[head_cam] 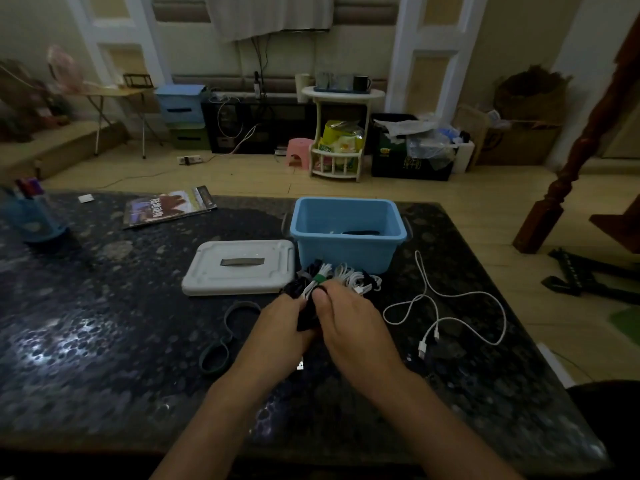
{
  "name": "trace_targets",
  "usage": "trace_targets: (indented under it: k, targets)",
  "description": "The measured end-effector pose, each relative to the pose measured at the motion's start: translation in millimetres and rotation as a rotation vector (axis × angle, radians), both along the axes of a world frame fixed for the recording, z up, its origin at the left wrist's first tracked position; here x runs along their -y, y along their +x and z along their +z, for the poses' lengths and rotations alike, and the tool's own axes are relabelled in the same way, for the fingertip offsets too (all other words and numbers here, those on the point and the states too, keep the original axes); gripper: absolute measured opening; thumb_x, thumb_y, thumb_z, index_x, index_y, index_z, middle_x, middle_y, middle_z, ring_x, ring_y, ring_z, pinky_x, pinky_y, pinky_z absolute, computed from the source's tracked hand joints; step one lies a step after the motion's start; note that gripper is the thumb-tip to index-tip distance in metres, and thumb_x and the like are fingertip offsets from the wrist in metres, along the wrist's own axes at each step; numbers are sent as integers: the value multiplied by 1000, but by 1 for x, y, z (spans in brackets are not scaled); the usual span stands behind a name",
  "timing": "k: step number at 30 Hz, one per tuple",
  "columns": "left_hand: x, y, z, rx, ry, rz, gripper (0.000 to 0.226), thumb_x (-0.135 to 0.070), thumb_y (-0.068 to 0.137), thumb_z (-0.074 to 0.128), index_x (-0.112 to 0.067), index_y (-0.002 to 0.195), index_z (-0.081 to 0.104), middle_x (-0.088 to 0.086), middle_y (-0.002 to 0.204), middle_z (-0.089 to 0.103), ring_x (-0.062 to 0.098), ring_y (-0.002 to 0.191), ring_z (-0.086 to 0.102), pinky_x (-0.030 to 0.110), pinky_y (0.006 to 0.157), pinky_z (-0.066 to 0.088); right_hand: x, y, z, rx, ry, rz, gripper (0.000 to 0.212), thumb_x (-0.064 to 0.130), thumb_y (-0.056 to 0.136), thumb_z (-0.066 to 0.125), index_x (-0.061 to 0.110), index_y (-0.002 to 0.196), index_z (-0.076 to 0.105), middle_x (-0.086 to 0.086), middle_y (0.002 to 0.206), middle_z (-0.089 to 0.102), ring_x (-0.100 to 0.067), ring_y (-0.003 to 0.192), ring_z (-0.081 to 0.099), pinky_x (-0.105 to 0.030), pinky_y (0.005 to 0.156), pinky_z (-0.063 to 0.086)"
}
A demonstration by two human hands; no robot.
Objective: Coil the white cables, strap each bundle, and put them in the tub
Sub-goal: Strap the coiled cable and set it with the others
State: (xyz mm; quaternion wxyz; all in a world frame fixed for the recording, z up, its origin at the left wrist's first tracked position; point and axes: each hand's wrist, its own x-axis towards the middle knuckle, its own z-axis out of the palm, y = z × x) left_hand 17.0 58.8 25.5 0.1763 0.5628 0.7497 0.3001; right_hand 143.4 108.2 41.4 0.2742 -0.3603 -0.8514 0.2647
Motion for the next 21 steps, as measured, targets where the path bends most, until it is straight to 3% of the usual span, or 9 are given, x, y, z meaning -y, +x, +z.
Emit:
trace_targets:
  k: [5,8,10,12,16,18,21]
  targets:
    - [4,4,-4,-30,-27,24,15,-18,91,62,-27,87,50,5,96,65,24,88,63,33,69,43,0,-3,-1,-27,1,8,29,33,108,34,17,92,53,0,86,58,-19,80,54,-38,73,41]
    - [8,5,3,54,-32,-2,14,-18,93,64,-26,97,54,-7,87,61,14,83,59,21,64,39,-7,-3,3,-29,-78,64,27,30,107,42,14,101,63,-3,94,66,-19,88,59,-39,80,46]
    - [9,4,9,127,-44,-38,18,-19,90,69,-29,86,54,-14,75,59,5,70,57,12,54,35,-10,-2,5,-42,-151,104,21,24,104,49,13,106,67,-4,99,69,-16,91,61,-35,82,46]
    - [12,3,16,282,-68,-81,22,-16,89,70,-32,79,57,-12,61,60,-3,54,53,12,50,36,-13,-1,7,-47,-176,142,18,20,102,53,13,108,68,-2,102,70,-14,93,61,-28,81,45]
    - [28,-1,23,771,-164,-161,16,-21,95,65,-18,81,57,-5,52,43,9,45,35,23,44,27,-16,1,8,-121,-195,264,17,9,99,56,13,105,71,2,100,70,-8,95,62,-15,81,46]
    - [36,-5,26,950,-224,-175,18,-27,96,62,-20,80,57,-1,56,31,9,46,23,24,45,17,-18,1,8,-178,-199,336,18,7,97,55,12,104,72,2,99,71,-7,96,64,-19,85,49]
    - [46,-11,32,1094,-253,-215,29,-36,96,57,-27,69,60,-2,61,26,6,46,20,19,43,18,-19,-5,9,-262,-225,427,20,2,95,55,10,102,72,1,99,72,-10,98,66,-22,89,50]
